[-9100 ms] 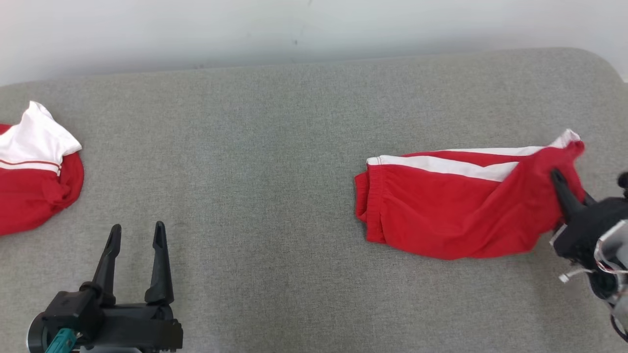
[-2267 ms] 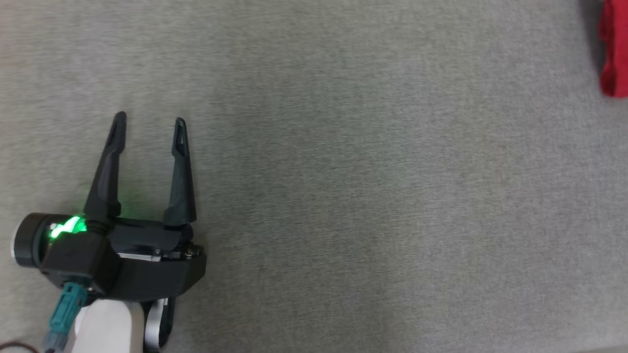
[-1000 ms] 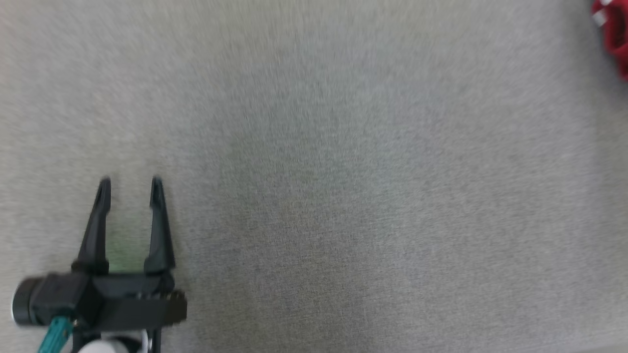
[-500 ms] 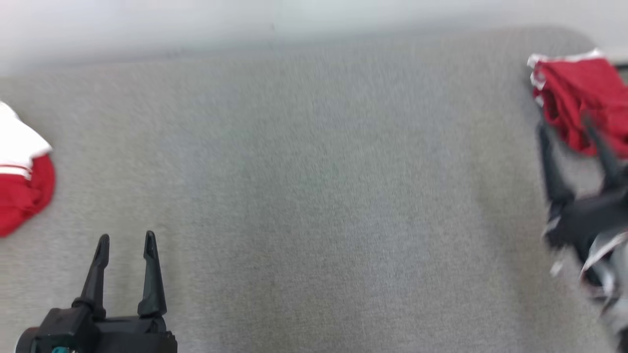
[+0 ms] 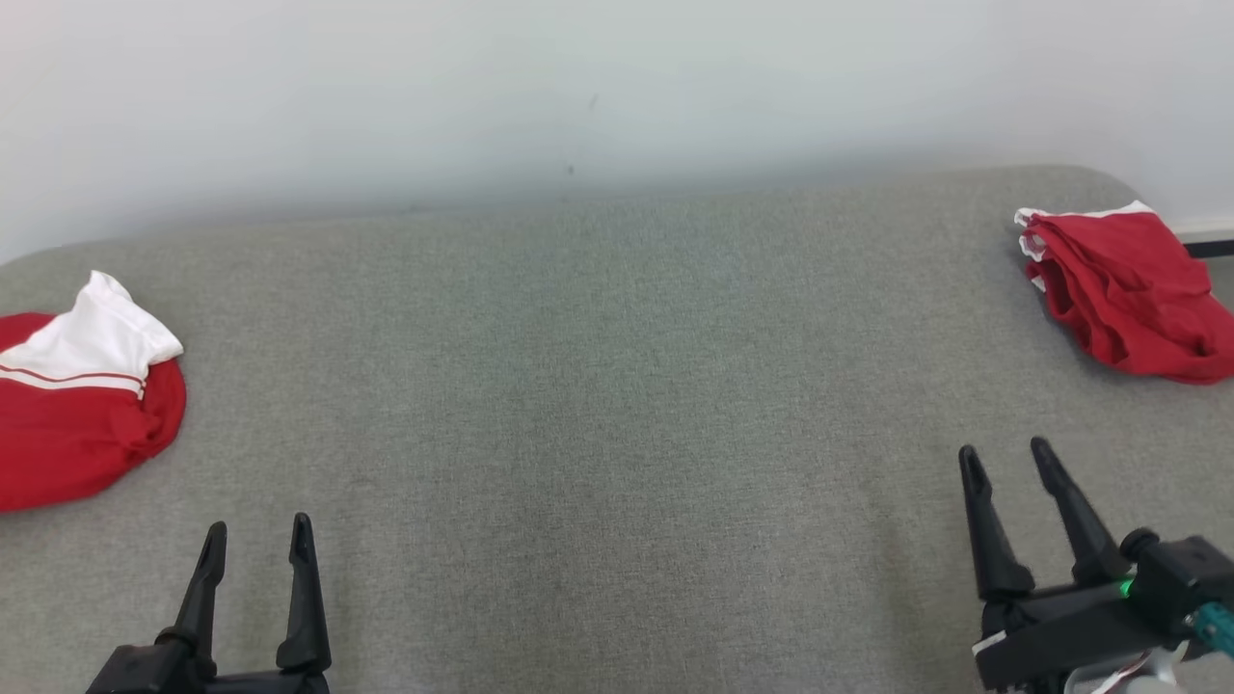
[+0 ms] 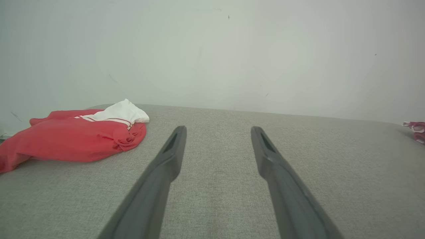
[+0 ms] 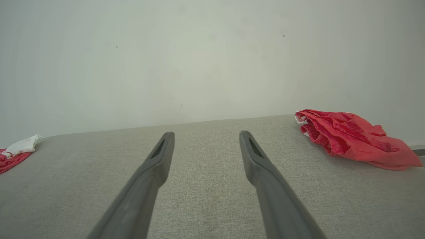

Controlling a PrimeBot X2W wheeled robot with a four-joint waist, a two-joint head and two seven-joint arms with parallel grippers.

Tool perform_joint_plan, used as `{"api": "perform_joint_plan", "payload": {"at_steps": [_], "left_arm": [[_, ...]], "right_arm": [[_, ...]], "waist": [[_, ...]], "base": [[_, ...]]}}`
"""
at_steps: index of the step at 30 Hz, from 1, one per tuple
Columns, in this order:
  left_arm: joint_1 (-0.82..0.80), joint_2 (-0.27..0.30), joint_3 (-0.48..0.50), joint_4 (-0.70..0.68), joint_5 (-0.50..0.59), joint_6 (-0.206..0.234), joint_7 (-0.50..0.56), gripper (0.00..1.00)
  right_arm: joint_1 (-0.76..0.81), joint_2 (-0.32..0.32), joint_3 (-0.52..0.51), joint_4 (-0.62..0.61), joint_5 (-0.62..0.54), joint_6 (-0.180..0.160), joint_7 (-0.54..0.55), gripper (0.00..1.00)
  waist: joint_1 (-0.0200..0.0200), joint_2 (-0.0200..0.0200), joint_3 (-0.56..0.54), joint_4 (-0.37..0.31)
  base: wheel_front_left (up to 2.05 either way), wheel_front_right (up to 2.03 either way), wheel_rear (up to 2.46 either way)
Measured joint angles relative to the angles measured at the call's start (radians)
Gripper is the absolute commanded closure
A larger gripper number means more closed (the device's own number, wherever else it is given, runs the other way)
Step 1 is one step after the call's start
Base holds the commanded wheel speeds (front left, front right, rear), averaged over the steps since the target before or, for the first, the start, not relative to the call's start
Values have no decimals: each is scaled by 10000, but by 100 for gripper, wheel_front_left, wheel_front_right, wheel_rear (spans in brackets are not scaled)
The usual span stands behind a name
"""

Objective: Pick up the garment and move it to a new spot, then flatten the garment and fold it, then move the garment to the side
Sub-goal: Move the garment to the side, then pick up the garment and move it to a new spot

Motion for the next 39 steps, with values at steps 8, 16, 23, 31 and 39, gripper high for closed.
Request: {"api": "perform_joint_plan", "payload": {"at_steps": [8, 16, 23, 31, 39], "left_arm": [[96, 0, -12, 357, 8, 35, 0, 0], [8, 0, 71, 767, 234, -52, 0, 0], [-57, 0, 130, 968, 263, -104, 0, 0], [-160, -2, 138, 1089, 265, -127, 0, 0], [-297, -6, 161, 1099, 339, -115, 0, 0]], "right_arm": [[340, 826, -320, -119, -393, 0, 0, 0], [379, 1078, -337, -15, -746, 0, 0, 0], [488, 1127, -454, -2, -813, 0, 0, 0], [536, 1126, -504, 31, -826, 0, 0, 0], [721, 1129, -593, 65, -826, 0, 0, 0]], "waist": [[1, 0, -264, 69], [1, 1, -411, 180], [2, 2, -443, 259], [2, 2, -423, 315], [2, 2, -433, 701]], "base": [[0, 0, 0], [0, 0, 0], [0, 0, 0], [0, 0, 0], [0, 0, 0]]}}
